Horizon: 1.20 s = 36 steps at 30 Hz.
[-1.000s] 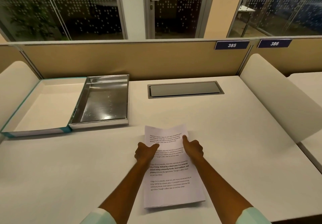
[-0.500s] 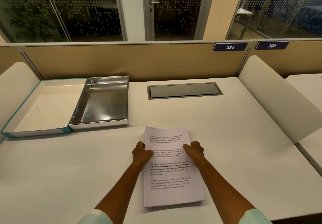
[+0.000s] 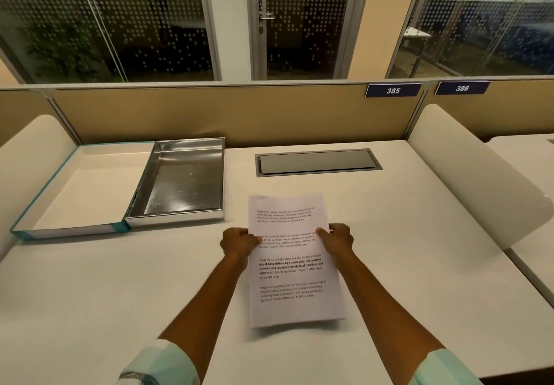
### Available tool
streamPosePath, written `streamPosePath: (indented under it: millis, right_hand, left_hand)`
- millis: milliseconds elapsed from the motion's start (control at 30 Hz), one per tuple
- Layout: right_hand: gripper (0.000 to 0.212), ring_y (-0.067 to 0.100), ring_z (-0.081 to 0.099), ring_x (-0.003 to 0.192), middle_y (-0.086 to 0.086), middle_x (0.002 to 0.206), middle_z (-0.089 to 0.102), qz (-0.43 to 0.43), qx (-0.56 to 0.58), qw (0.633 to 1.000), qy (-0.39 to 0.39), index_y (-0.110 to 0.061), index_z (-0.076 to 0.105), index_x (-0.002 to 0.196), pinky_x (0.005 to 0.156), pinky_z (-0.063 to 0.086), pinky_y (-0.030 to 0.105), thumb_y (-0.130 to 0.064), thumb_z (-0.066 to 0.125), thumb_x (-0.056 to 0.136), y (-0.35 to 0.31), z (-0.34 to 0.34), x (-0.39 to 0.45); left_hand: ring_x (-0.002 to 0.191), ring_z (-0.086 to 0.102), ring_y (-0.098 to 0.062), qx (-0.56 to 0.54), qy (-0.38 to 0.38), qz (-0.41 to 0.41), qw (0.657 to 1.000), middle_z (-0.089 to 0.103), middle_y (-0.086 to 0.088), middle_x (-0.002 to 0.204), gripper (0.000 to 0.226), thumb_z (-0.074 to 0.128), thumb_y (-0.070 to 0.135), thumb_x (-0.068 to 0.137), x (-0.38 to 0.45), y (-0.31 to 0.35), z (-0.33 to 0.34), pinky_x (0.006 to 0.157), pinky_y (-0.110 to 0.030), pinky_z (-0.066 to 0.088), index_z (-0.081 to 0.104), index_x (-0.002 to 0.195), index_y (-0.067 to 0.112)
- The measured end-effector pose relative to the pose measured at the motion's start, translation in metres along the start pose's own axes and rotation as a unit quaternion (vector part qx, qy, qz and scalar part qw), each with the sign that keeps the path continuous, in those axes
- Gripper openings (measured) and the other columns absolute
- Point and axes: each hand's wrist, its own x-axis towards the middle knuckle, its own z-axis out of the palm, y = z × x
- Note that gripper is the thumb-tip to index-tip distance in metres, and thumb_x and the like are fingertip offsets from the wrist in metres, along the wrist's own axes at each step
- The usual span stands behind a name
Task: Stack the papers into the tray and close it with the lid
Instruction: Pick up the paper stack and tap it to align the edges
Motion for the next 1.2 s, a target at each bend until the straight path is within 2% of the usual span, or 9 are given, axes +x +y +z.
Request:
streamPosePath:
  millis: [200, 333, 433, 533, 633, 733, 900, 1067, 1200]
  right_hand:
    - [0.030, 0.009, 0.061, 0.067, 0.004, 0.107, 0.064, -0.112, 0.081, 0.989, 0.043, -0.014, 0.055, 0.121, 0.049, 0.047, 0.016, -0.025, 0.060, 0.094, -0.036, -0.008, 0.000]
    - [0.028, 0.014, 0.066, 0.077, -0.002, 0.107, 0.063, -0.178, 0.111, 0.977, 0.042, -0.022, 0.053, 0.120, 0.059, 0.053, 0.023, -0.031, 0.059, 0.094, -0.042, -0.012, -0.002]
    - [0.027, 0.008, 0.064, 0.081, -0.006, 0.107, 0.062, -0.209, 0.127, 0.969, 0.041, -0.025, 0.052, 0.120, 0.061, 0.053, 0.019, -0.031, 0.058, 0.094, -0.036, -0.012, -0.006]
    - [0.027, 0.008, 0.064, 0.088, -0.007, 0.109, 0.062, -0.219, 0.144, 0.965, 0.036, -0.025, 0.051, 0.121, 0.070, 0.058, 0.025, -0.028, 0.058, 0.095, -0.024, -0.011, -0.010]
    - [0.027, 0.009, 0.065, 0.092, -0.011, 0.107, 0.063, -0.230, 0.154, 0.961, 0.029, -0.028, 0.049, 0.121, 0.069, 0.058, 0.023, -0.029, 0.057, 0.095, -0.016, -0.010, -0.016]
    - [0.025, 0.014, 0.065, 0.095, -0.009, 0.108, 0.063, -0.243, 0.149, 0.958, 0.027, -0.029, 0.048, 0.117, 0.073, 0.059, 0.027, -0.030, 0.058, 0.095, -0.011, -0.012, -0.021]
    - [0.028, 0.013, 0.066, 0.088, -0.012, 0.100, 0.062, -0.287, 0.169, 0.942, 0.034, -0.032, 0.046, 0.111, 0.064, 0.055, 0.018, -0.040, 0.053, 0.085, -0.021, -0.018, -0.032]
    - [0.044, 0.014, 0.066, 0.087, 0.000, 0.101, 0.063, -0.287, 0.236, 0.926, 0.063, -0.020, 0.046, 0.120, 0.064, 0.056, 0.018, -0.050, 0.047, 0.086, -0.050, -0.013, -0.045]
    - [0.057, 0.017, 0.064, 0.087, 0.008, 0.101, 0.063, -0.227, 0.273, 0.931, 0.090, -0.019, 0.050, 0.115, 0.057, 0.052, 0.016, -0.064, 0.046, 0.081, -0.071, -0.014, -0.048]
  left_hand:
    - [0.085, 0.072, -0.034, -0.082, 0.008, 0.122, 0.989, 0.071, -0.017, 0.108, 0.023, 0.074, 0.002, 0.078, -0.012, 0.044, -0.003, 0.079, -0.052, 0.060, 0.065, 0.098, 0.006]
    - [0.089, 0.071, -0.032, -0.080, 0.027, 0.207, 0.975, 0.069, -0.014, 0.110, 0.032, 0.075, 0.008, 0.079, -0.022, 0.053, -0.006, 0.079, -0.050, 0.060, 0.062, 0.109, 0.006]
    - [0.091, 0.070, -0.030, -0.067, 0.031, 0.249, 0.966, 0.069, -0.013, 0.109, 0.036, 0.075, 0.010, 0.079, -0.028, 0.046, -0.009, 0.080, -0.045, 0.060, 0.062, 0.112, 0.006]
    - [0.092, 0.070, -0.026, -0.071, 0.031, 0.271, 0.959, 0.070, -0.012, 0.107, 0.036, 0.075, 0.008, 0.078, -0.031, 0.032, -0.012, 0.083, -0.040, 0.060, 0.063, 0.111, 0.005]
    - [0.092, 0.069, -0.018, -0.080, 0.023, 0.279, 0.957, 0.069, -0.004, 0.104, 0.032, 0.074, 0.006, 0.079, -0.032, 0.022, -0.015, 0.082, -0.035, 0.060, 0.062, 0.107, 0.013]
    - [0.096, 0.068, -0.015, -0.079, -0.008, 0.284, 0.955, 0.068, 0.002, 0.102, 0.027, 0.071, 0.008, 0.083, -0.032, 0.017, -0.018, 0.084, -0.036, 0.060, 0.058, 0.104, 0.019]
    - [0.095, 0.067, -0.022, -0.118, -0.042, 0.305, 0.944, 0.067, -0.009, 0.109, 0.043, 0.065, 0.036, 0.085, -0.037, 0.031, -0.017, 0.078, -0.034, 0.061, 0.054, 0.118, 0.011]
    - [0.081, 0.065, -0.016, -0.140, -0.007, 0.316, 0.938, 0.065, -0.004, 0.091, 0.024, 0.052, 0.059, 0.082, -0.052, 0.056, -0.004, 0.061, -0.022, 0.056, 0.055, 0.092, 0.038]
    - [0.073, 0.064, -0.015, -0.165, 0.054, 0.279, 0.944, 0.065, 0.001, 0.080, 0.028, 0.053, 0.063, 0.080, -0.057, 0.063, 0.005, 0.058, -0.024, 0.052, 0.057, 0.077, 0.035]
